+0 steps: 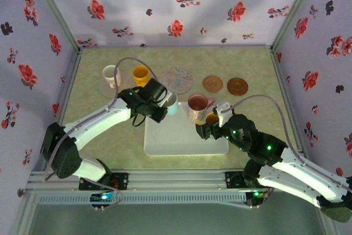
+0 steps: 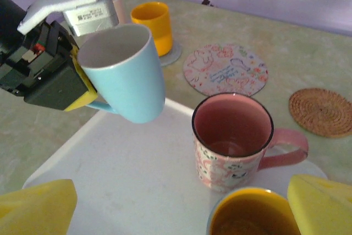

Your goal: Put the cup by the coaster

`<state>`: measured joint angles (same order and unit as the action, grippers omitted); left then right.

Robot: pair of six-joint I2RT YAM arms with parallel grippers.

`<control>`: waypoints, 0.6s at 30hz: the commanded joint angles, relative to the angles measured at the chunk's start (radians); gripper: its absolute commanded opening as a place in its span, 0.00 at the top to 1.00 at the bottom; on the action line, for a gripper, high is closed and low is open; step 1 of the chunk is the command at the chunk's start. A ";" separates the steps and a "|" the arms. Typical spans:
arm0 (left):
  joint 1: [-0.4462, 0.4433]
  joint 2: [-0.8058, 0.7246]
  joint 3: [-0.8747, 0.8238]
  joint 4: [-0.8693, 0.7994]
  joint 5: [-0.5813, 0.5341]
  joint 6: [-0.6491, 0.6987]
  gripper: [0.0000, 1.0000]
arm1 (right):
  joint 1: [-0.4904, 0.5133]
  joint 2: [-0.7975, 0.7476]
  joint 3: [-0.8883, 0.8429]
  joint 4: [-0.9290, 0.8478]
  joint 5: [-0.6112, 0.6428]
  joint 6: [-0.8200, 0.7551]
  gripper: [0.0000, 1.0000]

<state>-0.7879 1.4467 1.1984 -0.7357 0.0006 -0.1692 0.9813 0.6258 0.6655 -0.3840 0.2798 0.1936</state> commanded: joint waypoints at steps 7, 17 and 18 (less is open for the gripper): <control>0.087 0.028 0.178 0.020 0.019 0.100 1.00 | -0.155 0.135 0.154 0.027 -0.108 -0.015 0.01; 0.186 0.159 0.330 0.022 0.072 0.198 1.00 | -0.258 0.354 0.268 0.091 -0.192 0.032 0.01; 0.195 0.177 0.345 0.021 0.081 0.205 1.00 | -0.272 0.375 0.276 0.103 -0.203 0.040 0.01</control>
<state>-0.6178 1.6005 1.4670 -0.7456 0.0399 -0.0216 0.7364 0.9668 0.8978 -0.3351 0.1257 0.1982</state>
